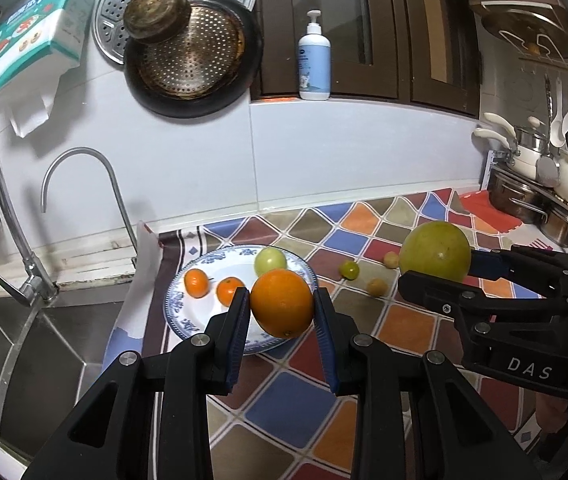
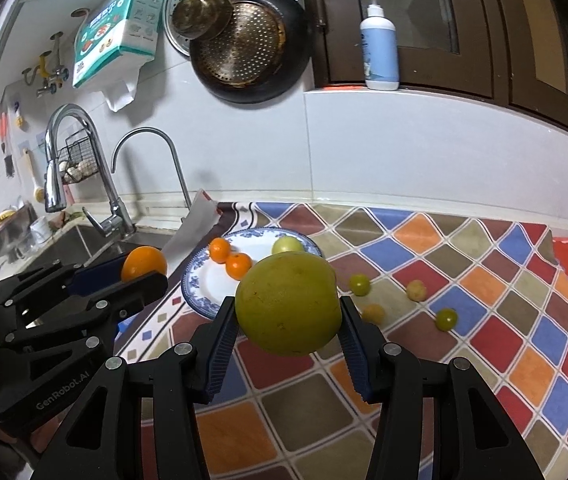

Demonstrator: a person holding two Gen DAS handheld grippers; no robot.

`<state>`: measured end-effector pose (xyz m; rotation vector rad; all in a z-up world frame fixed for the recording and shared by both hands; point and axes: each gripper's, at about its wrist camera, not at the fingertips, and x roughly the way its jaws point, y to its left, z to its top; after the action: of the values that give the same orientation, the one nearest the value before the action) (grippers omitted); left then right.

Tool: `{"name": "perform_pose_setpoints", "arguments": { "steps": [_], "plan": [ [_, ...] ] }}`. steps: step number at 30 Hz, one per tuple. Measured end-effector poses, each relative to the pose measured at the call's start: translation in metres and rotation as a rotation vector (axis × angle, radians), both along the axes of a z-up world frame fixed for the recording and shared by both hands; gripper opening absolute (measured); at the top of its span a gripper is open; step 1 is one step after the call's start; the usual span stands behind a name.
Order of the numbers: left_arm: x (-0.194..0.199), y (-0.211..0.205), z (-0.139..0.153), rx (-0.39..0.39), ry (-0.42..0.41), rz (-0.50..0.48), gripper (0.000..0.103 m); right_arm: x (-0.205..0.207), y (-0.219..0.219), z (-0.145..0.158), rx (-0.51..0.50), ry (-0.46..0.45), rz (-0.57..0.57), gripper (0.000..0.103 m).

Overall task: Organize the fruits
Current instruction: 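Carry the mandarin in the left gripper over the plate while the right gripper carries the pomelo there, then lower and open the left gripper on the plate while the right gripper releases the pomelo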

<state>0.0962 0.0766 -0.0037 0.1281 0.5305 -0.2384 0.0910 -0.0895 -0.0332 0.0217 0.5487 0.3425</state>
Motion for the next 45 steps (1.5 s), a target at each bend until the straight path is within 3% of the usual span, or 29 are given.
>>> {"name": "perform_pose_setpoints", "arguments": {
  "steps": [19,45],
  "plan": [
    [0.051,0.047,-0.018,0.015,0.036,0.057,0.032,0.052,0.060,-0.013,-0.051,0.036,0.045,0.050],
    [0.151,0.066,-0.092,0.097,0.197,0.031,0.032,0.143,0.103,-0.081,-0.132,0.201,0.084,0.050]
  ]
}}
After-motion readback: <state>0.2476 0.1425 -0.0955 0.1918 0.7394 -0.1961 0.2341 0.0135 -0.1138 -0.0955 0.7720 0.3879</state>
